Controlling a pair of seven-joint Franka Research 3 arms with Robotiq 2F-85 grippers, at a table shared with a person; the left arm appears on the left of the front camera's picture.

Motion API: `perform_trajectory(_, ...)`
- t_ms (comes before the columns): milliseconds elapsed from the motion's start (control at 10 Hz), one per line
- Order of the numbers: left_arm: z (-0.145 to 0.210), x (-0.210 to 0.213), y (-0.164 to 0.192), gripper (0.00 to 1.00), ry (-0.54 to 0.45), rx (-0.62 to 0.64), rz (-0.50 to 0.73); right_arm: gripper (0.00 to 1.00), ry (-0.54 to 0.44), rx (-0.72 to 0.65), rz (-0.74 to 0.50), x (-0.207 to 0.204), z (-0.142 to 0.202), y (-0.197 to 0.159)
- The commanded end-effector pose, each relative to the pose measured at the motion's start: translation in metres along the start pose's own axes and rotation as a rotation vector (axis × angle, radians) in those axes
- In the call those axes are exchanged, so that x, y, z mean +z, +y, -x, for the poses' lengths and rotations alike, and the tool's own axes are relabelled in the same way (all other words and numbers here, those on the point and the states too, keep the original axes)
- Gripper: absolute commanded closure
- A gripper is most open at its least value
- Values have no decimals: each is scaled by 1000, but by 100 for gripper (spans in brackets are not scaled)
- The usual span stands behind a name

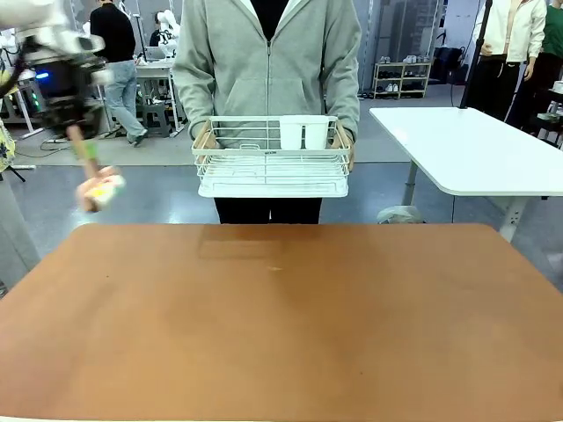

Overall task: Clean the table.
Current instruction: Clean the table with the Lint Roller when the human lifts the Dish drying rack.

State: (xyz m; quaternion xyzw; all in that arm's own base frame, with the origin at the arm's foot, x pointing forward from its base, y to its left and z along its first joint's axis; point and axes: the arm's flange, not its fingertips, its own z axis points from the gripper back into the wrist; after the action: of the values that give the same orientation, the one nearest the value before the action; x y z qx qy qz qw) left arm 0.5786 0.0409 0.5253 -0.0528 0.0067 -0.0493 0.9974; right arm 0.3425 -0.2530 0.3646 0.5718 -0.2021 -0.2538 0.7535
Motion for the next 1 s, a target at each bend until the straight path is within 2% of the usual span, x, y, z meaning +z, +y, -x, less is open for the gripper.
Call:
perform_trajectory(0,52,-25,33,100,1,22,-70,0,-2,1,-2,1,0,3)
perform_trajectory(200,90,-29,39,100,-20,42,-19,0,-2,1,-2,1,0,3)
perform_trajectory(300,109,-34,39,100,-64,81,-11,0,-2,1,-2,1,0,3)
perform_trajectory(400,136,-41,32,100,-114,70,16,0,-2,1,-2,1,0,3)
perform_trajectory(500,151,-50,28,100,-100,64,4,0,-2,1,-2,1,0,3)
perform_trajectory(900,144,-46,30,100,-65,62,1,0,-2,1,-2,1,0,3)
